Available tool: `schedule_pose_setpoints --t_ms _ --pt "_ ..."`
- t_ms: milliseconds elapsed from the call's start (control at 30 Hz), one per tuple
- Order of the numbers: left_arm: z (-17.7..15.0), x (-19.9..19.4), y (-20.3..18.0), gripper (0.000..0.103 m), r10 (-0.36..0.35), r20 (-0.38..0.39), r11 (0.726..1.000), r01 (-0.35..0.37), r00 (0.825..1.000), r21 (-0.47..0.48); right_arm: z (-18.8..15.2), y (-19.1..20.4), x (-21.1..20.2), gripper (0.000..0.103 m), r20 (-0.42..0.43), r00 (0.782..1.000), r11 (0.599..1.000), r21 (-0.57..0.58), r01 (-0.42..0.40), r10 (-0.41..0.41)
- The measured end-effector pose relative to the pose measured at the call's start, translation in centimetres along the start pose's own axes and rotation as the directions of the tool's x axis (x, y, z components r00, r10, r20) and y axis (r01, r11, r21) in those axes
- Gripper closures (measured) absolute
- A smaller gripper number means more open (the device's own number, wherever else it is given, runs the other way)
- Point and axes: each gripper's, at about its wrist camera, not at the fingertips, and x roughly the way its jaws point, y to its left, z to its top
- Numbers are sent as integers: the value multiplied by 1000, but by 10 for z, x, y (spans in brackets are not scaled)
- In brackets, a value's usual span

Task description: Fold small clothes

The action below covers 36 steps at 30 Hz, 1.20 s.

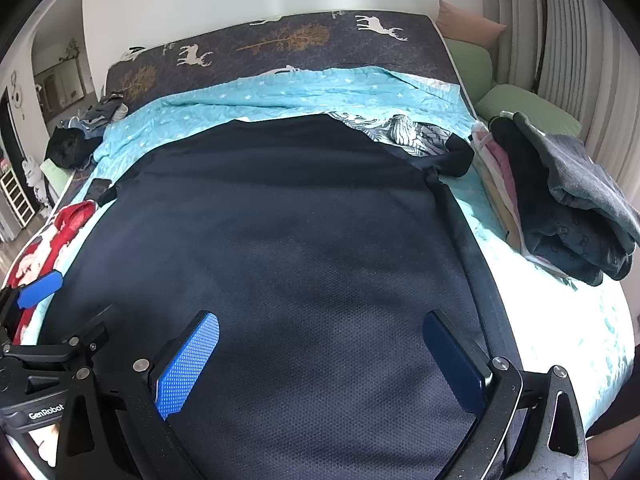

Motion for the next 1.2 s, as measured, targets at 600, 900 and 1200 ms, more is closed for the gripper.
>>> schedule_pose_setpoints --t_ms 600,900,1200 --pt "17 10 27 0 -54 2 997 54 999 -58 11 8 15 0 -25 1000 999 -35 -3 2" --pt "56 42 125 0 38 -18 962 -41 999 -270 53 24 39 0 -38 999 994 -109 1 -5" --pt "69 112 241 1 -133 -96 772 42 987 -635 76 68 69 0 -76 995 973 -218 -76 61"
